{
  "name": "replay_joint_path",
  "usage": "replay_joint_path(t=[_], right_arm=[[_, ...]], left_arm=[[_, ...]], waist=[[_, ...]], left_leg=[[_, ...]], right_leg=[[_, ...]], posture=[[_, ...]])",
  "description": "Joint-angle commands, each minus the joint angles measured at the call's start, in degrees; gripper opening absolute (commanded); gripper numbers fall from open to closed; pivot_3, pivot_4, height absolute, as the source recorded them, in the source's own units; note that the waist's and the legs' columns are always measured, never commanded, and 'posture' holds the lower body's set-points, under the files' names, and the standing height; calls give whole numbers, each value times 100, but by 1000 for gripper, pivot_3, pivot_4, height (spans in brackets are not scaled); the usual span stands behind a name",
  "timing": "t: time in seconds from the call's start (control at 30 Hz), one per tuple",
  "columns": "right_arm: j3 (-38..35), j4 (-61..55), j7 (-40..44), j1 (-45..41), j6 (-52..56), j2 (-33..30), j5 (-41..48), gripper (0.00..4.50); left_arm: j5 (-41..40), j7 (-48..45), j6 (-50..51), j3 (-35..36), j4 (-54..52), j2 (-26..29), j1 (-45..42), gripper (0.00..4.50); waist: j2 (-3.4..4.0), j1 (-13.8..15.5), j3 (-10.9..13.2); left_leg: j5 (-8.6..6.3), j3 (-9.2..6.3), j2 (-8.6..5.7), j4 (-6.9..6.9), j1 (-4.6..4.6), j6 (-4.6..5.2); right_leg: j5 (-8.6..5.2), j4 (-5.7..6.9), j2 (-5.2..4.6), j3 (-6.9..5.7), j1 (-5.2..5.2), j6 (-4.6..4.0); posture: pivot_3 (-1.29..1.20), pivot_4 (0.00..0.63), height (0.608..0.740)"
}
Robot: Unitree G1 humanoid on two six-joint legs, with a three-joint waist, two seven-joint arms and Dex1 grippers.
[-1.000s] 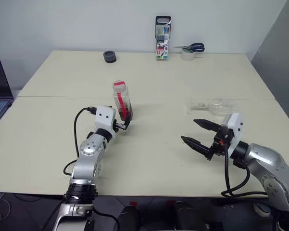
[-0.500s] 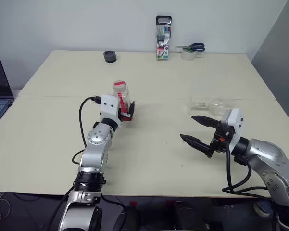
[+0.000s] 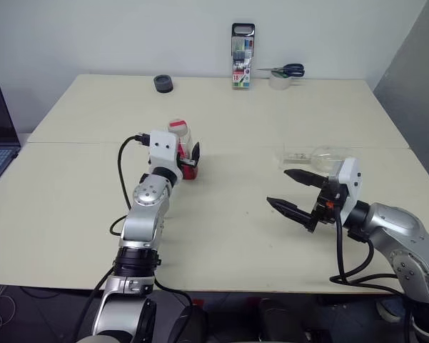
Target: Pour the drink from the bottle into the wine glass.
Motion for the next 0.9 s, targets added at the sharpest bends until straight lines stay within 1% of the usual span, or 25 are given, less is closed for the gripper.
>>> replay_joint_path(t=[0.03,0.53,0.63,0.77,0.83,0.87,0.9], right_arm=[[-98,-68,61,-96,-14,-73,63,4500],[-99,8,90,-126,-42,-91,2,4500],[-93,13,99,-137,-33,-83,-9,4500],[-86,24,103,-151,-28,-74,-23,4500],[-89,25,107,-153,-29,-74,-24,4500],[-91,24,109,-154,-30,-73,-23,4500],[-89,27,108,-160,-30,-70,-24,4500]], left_arm=[[5,75,30,53,-349,-11,-159,4476],[-44,104,93,37,-417,-91,-223,4476],[-46,115,77,54,-410,-93,-229,3864],[-48,117,54,67,-391,-84,-239,2584],[-58,115,45,70,-388,-81,-235,2037],[-69,114,46,78,-389,-83,-228,1914],[-82,119,54,93,-387,-86,-221,1906]], waist=[[0,0,0],[0,0,0],[0,0,0],[0,0,0],[-1,-2,0],[-1,-2,1],[-1,-1,1]], left_leg=[[0,0,0,0,0,0],[1,1,0,0,0,-1],[1,1,0,0,0,-2],[2,1,0,0,0,-3],[2,2,0,0,0,-4],[2,2,1,0,0,-4],[2,1,0,0,0,-4]], right_leg=[[0,0,0,0,0,0],[0,0,0,1,0,0],[0,0,0,1,0,0],[0,0,0,1,0,0],[0,0,0,1,0,0],[0,0,0,1,0,0],[0,0,0,1,-1,0]], posture=[[0,150,740],[0,150,740],[0,150,740],[0,150,740],[0,150,740],[0,150,740],[0,150,740]])
